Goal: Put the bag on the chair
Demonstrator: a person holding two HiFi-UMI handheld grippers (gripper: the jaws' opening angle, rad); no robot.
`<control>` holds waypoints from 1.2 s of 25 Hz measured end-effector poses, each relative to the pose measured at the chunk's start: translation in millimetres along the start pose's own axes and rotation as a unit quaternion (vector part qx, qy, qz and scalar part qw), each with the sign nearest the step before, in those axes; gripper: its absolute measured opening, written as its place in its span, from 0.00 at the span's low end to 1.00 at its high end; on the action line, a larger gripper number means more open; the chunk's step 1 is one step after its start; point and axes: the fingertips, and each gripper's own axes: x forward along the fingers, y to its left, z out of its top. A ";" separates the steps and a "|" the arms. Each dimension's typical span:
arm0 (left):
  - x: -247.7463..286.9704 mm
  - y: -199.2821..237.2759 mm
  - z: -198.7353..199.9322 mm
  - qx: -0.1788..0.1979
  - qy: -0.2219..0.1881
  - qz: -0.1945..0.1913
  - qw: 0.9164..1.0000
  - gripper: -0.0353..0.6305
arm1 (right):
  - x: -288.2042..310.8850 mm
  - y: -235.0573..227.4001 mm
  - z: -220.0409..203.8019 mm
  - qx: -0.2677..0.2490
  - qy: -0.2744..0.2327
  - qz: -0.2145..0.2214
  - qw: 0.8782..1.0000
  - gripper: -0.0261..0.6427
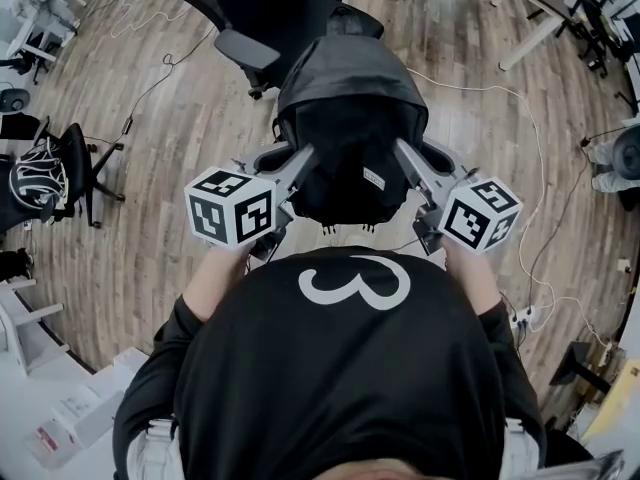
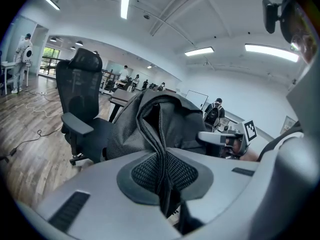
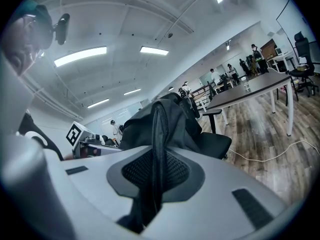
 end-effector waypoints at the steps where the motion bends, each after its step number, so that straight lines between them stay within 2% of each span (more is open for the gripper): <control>1: 4.3 -1.6 1.3 0.000 0.000 0.001 1.000 0.12 | -0.7 -4.7 1.8 0.000 0.000 0.001 1.000 0.13; 18: 57.5 -29.5 12.6 0.004 -0.014 0.006 1.000 0.12 | -21.0 -61.7 21.3 -0.010 -0.001 0.006 1.000 0.13; 30: 129.1 4.8 17.4 -0.015 0.017 -0.014 1.000 0.12 | 10.3 -130.2 17.7 0.014 0.025 -0.027 0.999 0.13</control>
